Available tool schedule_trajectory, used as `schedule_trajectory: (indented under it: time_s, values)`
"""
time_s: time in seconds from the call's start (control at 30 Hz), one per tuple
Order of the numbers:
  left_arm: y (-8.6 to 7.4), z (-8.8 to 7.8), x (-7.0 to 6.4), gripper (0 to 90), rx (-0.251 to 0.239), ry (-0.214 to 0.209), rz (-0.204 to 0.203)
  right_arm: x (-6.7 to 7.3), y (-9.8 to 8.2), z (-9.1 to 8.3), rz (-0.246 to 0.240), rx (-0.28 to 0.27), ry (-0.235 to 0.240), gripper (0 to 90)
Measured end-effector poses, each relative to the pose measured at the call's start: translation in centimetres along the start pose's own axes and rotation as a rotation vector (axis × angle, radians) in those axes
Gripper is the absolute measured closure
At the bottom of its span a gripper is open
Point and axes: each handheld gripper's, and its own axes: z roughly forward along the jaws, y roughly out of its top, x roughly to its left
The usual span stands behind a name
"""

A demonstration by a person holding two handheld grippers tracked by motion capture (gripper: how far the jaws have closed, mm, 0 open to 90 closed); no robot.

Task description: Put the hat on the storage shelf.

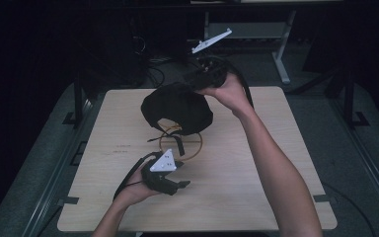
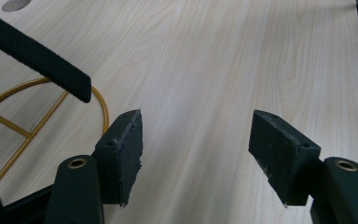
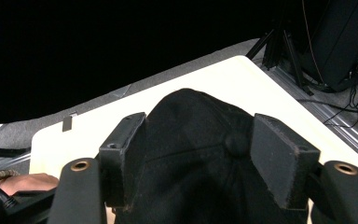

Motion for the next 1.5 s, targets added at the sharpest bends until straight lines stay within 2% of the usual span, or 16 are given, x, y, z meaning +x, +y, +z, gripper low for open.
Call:
schedule_trajectory:
  time_s: [0.03, 0.23, 0.43, 0.63, 1.5]
  values:
    - [0.0, 0.0, 0.0, 34.6, -0.002, -0.002, -0.002, 0.0, -0.2, -0.1, -0.011, 0.000, -0.002, 35.3]
    - [-0.2, 0.0, 0.0, 34.6, -0.005, -0.006, -0.013, 0.2, -1.0, -0.9, 0.000, 0.005, -0.009, 33.8]
    - [-0.4, -0.1, 0.2, 34.6, -0.014, -0.012, -0.032, 0.5, -1.4, -1.8, 0.013, -0.008, 0.006, 31.6]
    - [-0.4, -0.2, 0.2, 34.5, -0.027, -0.014, -0.039, 0.9, -1.8, -2.6, -0.001, -0.009, -0.002, 30.7]
    - [-0.6, -0.2, 0.3, 33.8, -0.020, -0.010, -0.037, 1.1, -6.2, -7.0, 0.020, -0.018, -0.041, 27.1]
